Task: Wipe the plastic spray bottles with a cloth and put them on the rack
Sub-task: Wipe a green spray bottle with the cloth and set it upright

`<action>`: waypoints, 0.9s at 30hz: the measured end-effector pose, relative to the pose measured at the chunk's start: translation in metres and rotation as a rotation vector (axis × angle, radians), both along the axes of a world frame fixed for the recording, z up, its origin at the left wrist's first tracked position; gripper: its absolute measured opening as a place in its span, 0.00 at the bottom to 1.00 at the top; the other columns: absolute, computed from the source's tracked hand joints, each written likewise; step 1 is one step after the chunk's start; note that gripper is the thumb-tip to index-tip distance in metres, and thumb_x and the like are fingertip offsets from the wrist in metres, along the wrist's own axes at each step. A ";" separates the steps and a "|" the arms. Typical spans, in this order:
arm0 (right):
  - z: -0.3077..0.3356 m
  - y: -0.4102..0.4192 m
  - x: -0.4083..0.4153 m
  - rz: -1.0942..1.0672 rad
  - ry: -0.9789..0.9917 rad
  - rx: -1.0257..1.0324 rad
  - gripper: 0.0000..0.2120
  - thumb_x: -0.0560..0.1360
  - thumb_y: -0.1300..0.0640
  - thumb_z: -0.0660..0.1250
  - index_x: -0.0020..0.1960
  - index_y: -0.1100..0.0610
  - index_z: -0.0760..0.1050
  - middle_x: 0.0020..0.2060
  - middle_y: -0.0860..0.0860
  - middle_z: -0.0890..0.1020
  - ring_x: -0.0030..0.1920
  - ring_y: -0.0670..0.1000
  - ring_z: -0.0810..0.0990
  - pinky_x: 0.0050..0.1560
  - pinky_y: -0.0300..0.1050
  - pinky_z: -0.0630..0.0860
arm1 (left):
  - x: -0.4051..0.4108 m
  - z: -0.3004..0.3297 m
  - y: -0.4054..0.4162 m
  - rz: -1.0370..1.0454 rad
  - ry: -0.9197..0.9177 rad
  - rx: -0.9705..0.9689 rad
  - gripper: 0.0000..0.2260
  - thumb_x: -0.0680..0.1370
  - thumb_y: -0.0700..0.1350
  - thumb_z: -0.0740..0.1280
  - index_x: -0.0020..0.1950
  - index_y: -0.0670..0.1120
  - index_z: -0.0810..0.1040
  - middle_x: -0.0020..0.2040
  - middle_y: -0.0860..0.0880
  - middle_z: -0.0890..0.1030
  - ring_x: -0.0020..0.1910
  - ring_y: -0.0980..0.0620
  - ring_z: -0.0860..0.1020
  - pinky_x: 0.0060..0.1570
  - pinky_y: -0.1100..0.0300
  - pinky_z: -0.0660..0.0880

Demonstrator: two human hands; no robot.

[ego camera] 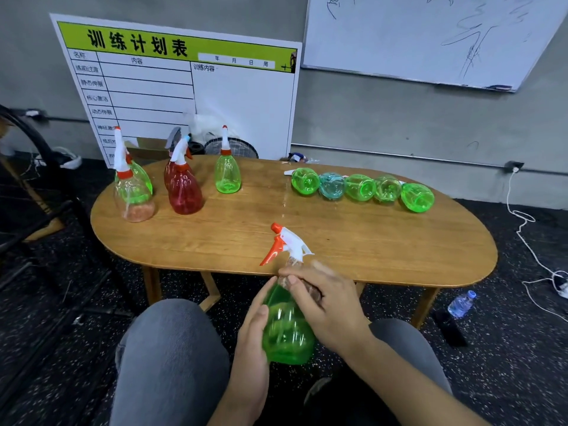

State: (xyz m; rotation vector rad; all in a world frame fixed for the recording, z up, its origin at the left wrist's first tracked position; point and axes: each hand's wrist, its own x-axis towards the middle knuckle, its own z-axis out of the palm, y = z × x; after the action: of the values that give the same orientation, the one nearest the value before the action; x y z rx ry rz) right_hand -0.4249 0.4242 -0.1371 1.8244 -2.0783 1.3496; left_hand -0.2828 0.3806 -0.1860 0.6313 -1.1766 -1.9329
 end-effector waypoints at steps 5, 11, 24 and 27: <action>-0.009 0.015 0.013 0.129 0.182 -0.052 0.11 0.84 0.49 0.65 0.61 0.47 0.84 0.39 0.43 0.73 0.35 0.42 0.72 0.32 0.41 0.72 | 0.000 -0.002 0.001 0.017 0.004 0.029 0.22 0.82 0.50 0.59 0.75 0.51 0.75 0.68 0.46 0.83 0.69 0.45 0.81 0.67 0.46 0.75; -0.023 0.042 0.021 0.315 0.526 -0.135 0.08 0.79 0.54 0.73 0.58 0.49 0.86 0.41 0.46 0.75 0.38 0.47 0.75 0.34 0.40 0.75 | 0.002 0.000 0.004 -0.003 0.028 0.044 0.23 0.83 0.53 0.56 0.76 0.52 0.75 0.66 0.40 0.84 0.65 0.39 0.83 0.61 0.49 0.81; -0.008 0.022 0.009 -0.021 -0.319 -0.126 0.14 0.80 0.51 0.71 0.65 0.50 0.82 0.54 0.45 0.84 0.55 0.44 0.82 0.57 0.31 0.73 | 0.000 0.003 0.001 -0.063 0.075 0.035 0.32 0.76 0.50 0.74 0.79 0.54 0.70 0.71 0.45 0.82 0.70 0.43 0.80 0.66 0.46 0.80; -0.015 0.021 0.012 -0.030 -0.380 -0.139 0.15 0.80 0.48 0.70 0.65 0.48 0.83 0.50 0.51 0.81 0.52 0.47 0.80 0.54 0.30 0.72 | 0.001 0.000 0.000 -0.055 0.014 -0.007 0.27 0.79 0.51 0.69 0.79 0.55 0.72 0.70 0.47 0.82 0.70 0.45 0.80 0.69 0.42 0.76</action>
State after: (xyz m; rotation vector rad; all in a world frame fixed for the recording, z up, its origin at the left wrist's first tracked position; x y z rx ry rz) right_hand -0.4129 0.4454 -0.1517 1.5737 -2.0942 1.9042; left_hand -0.2822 0.3804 -0.1859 0.5863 -1.2027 -1.9755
